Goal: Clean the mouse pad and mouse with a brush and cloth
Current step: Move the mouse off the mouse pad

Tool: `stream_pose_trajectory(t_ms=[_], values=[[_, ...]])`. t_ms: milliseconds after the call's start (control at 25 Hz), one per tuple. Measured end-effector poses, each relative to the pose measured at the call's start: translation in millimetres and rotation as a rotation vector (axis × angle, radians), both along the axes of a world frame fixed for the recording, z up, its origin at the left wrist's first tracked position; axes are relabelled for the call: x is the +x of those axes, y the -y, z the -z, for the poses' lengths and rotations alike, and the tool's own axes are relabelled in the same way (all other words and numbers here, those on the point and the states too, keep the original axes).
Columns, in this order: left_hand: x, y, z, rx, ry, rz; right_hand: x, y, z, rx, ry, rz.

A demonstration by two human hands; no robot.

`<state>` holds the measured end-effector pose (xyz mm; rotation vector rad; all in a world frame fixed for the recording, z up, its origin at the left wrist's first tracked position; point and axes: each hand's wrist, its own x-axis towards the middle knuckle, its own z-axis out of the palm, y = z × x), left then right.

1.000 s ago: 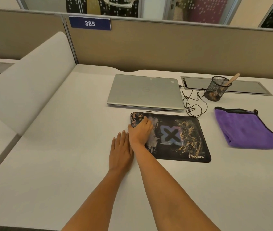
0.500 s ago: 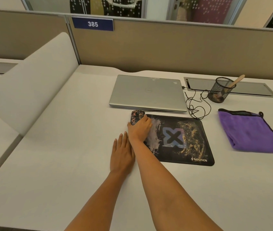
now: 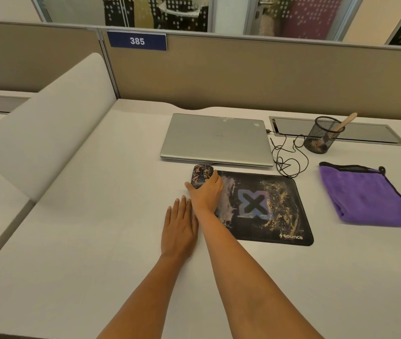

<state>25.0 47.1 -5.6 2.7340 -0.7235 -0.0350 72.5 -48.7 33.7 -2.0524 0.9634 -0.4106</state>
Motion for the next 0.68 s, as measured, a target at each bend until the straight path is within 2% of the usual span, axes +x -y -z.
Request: stream_pose_trajectory(t_ms=[280,480,680], values=[[-4,0,-5,-0.048,-0.019,-0.024,-12,15,-13,-0.051,0.054,0.002],[-8,12,-13,-0.109,0.074,-0.001,-34,57,-23,-0.308,0.055,-0.018],[-7,52,-30,-0.106,0.109,0.094,-61,121,-33,-0.442,0.028,-0.013]])
